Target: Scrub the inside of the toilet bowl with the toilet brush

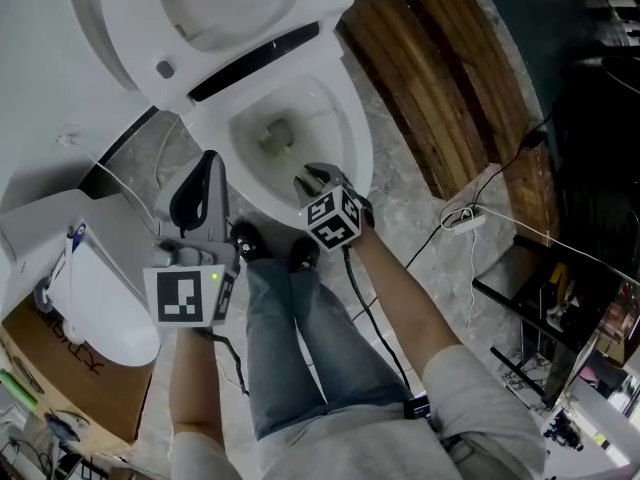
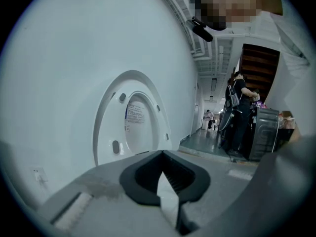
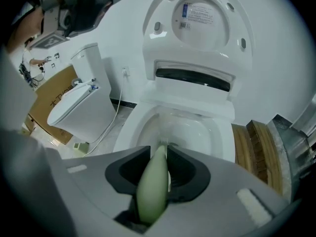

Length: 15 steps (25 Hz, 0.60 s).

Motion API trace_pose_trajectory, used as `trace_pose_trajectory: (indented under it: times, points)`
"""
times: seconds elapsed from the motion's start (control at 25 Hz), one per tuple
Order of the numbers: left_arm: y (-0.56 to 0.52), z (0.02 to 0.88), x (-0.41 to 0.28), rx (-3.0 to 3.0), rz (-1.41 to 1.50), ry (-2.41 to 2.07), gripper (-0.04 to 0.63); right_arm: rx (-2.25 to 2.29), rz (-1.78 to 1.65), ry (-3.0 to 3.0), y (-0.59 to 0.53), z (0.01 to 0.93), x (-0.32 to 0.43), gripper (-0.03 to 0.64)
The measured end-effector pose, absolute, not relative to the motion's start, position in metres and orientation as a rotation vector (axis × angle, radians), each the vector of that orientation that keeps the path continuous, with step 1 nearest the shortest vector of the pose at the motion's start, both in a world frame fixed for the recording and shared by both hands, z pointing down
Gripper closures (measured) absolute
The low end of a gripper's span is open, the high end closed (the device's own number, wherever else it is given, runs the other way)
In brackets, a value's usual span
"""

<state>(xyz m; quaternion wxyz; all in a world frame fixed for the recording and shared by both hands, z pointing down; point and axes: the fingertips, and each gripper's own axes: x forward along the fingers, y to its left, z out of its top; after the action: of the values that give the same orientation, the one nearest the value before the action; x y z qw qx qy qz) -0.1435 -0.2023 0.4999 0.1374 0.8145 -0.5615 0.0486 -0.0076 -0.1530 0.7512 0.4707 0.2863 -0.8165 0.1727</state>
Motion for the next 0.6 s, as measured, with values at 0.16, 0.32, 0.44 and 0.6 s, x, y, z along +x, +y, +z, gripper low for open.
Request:
trace_pose_trajectory:
  times: [0.16, 0.32, 0.44, 0.6]
  points:
    - [-0.2, 0.497, -0.132, 2.367, 0.151, -1.617, 0.591, 0.687, 0.428, -1.99, -0.139, 0.75, 0.005, 0.512]
    - [-0.197, 0.494, -0.12, 2.381, 0.149, -1.606, 0.591, 0.673, 0.412, -1.969, -0.129, 0.751, 0.02, 0.512]
    - [-0.195, 0.49, -0.111, 2.398, 0.118, -1.59, 0.591, 0.673, 0.397, -1.945, -0.126, 0.752, 0.033, 0.512]
    - [-0.194, 0.49, -0.108, 2.392, 0.149, -1.598, 0.591, 0.701, 0.384, -1.91, -0.127, 0.753, 0.049, 0.512]
